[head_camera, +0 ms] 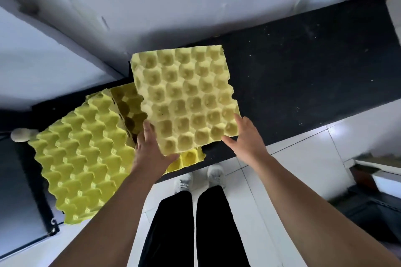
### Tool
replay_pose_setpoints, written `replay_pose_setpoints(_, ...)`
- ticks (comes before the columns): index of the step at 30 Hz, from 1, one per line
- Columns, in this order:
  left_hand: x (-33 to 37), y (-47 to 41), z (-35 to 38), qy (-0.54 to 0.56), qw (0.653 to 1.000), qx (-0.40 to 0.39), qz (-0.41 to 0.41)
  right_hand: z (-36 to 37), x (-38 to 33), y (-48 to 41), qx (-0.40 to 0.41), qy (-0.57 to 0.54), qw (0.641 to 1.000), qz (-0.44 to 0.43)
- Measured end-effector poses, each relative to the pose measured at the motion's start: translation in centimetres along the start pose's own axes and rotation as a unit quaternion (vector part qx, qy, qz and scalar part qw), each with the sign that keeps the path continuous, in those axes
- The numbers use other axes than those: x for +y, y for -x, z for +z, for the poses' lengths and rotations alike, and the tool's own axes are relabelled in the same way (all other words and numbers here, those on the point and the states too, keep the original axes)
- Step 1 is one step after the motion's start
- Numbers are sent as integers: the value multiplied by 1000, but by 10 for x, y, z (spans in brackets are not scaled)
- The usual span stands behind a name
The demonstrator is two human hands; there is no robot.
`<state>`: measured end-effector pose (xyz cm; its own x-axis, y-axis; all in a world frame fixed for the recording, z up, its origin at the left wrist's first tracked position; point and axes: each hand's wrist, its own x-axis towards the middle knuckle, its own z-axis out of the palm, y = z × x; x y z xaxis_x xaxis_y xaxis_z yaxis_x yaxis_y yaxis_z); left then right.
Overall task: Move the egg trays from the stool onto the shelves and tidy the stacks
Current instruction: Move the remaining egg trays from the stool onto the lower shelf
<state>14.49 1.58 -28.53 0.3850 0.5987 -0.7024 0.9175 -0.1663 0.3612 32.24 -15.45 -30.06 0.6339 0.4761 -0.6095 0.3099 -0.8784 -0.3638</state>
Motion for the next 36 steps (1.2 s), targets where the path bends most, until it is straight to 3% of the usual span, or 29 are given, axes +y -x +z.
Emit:
replay_pose_setpoints(5,-3,-16,16,14,999,6,-35,20,16,-38,-60,-22,998,16)
replay_pose_setpoints(12,10,-12,14,72,996,15,-39,26,29,-55,-66,-104,992,11)
replay_pose_setpoints(23,31,33,-27,162,986,36,32,-30,5,-5,33,-142,989,-25)
replay_pose_setpoints(36,29,162,-106,189,970,96,115,-101,-52,127,128,-171,972,-100)
